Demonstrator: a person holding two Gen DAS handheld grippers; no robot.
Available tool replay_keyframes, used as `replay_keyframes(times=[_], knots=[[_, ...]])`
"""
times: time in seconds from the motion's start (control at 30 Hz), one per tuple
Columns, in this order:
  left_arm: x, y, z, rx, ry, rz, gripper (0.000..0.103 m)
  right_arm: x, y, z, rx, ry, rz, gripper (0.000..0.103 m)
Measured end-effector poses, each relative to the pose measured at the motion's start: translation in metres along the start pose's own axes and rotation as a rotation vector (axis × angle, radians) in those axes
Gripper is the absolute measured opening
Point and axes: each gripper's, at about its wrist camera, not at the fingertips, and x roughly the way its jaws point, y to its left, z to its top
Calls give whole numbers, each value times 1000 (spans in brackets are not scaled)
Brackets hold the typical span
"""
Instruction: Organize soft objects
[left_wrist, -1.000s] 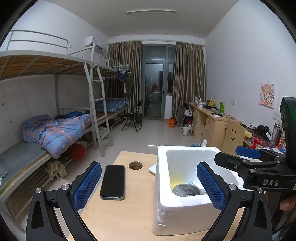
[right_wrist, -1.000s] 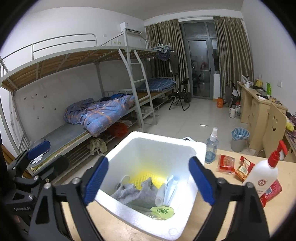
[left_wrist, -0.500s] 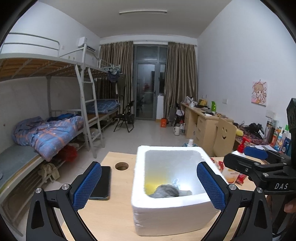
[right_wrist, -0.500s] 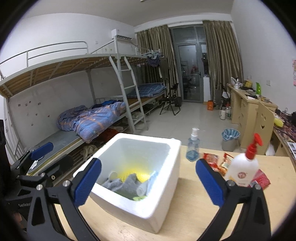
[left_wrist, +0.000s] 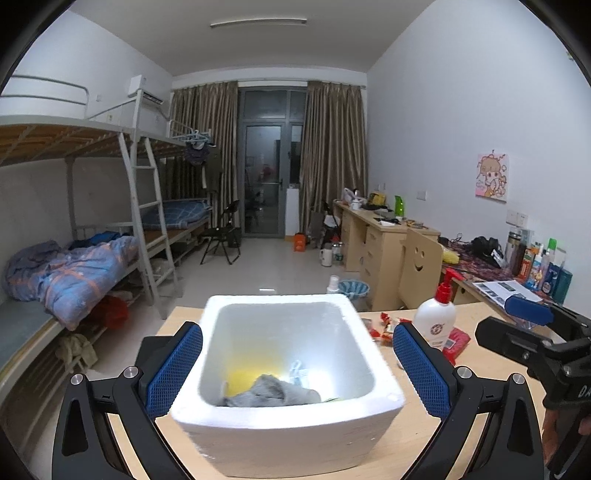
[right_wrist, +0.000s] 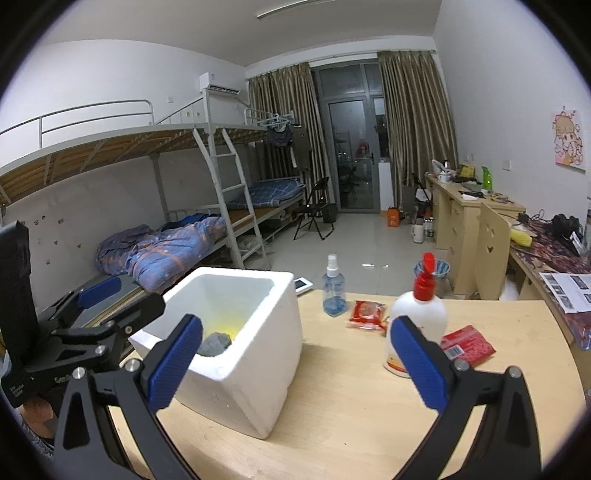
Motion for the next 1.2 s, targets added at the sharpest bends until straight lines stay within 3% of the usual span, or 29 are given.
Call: replay_keyframes(times=[0.6, 1.2], knots=[[-6, -19, 4, 5, -12, -34, 103, -16, -7, -6, 1, -22, -5, 103], [-72, -16, -8, -12, -84, -45, 103, -64, 7, -21, -15, -95, -29, 103]])
